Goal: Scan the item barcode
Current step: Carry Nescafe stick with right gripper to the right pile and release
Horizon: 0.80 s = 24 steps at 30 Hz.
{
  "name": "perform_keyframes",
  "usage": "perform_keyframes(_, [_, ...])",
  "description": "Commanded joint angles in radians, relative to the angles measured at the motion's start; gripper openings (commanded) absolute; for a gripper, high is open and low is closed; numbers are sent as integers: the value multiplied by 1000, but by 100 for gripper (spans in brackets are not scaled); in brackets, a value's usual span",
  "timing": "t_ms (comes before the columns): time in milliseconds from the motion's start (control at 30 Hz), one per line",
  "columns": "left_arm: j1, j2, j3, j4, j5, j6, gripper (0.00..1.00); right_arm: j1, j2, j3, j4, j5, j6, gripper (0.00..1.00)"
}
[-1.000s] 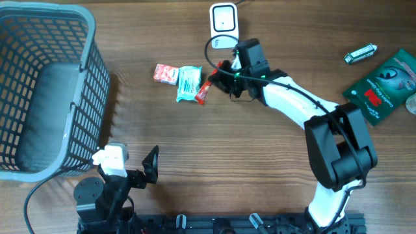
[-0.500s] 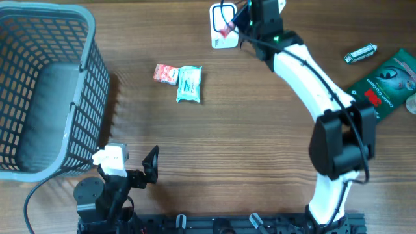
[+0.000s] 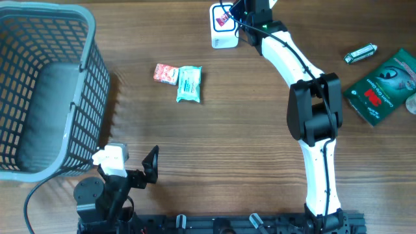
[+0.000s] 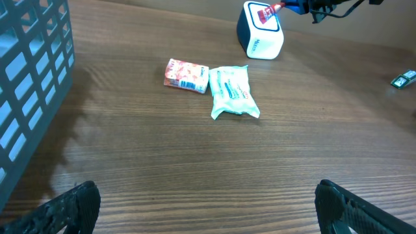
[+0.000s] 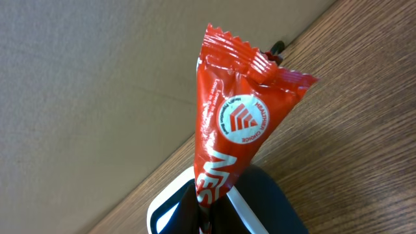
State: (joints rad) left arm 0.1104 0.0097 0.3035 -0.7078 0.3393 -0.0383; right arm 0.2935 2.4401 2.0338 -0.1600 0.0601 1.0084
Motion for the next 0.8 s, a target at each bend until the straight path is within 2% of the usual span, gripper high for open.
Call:
perform_keyframes(0, [5,-3,-4,3,8,16,100,-5,23,77,-76,-9,-22,5])
perform_keyframes(67, [5,-3,-4,3,8,16,100,-25,9,152,-214,-13,-65,5])
perform_keyframes(133, [5,-3,-4,3,8,16,100,-69,-35,229,-430,-16,-105,5])
perform_keyframes(267, [5,-3,-4,3,8,16,100,-174,-108,265,-768,-16,-145,5])
perform_keyframes(433, [5,-3,-4,3,8,16,100,-378,-105,257,-1016,-13,-258,4])
perform_keyframes(567, [5,-3,-4,3,8,16,100,-548,-103,197,-1001,40,-307,5])
perform_keyframes(667, [5,-3,-4,3,8,16,100,-656,-94,135,-874,59,-421,5])
perform_keyframes(767, [5,-3,-4,3,8,16,100,-725,-57,98,-780,45,-475,5])
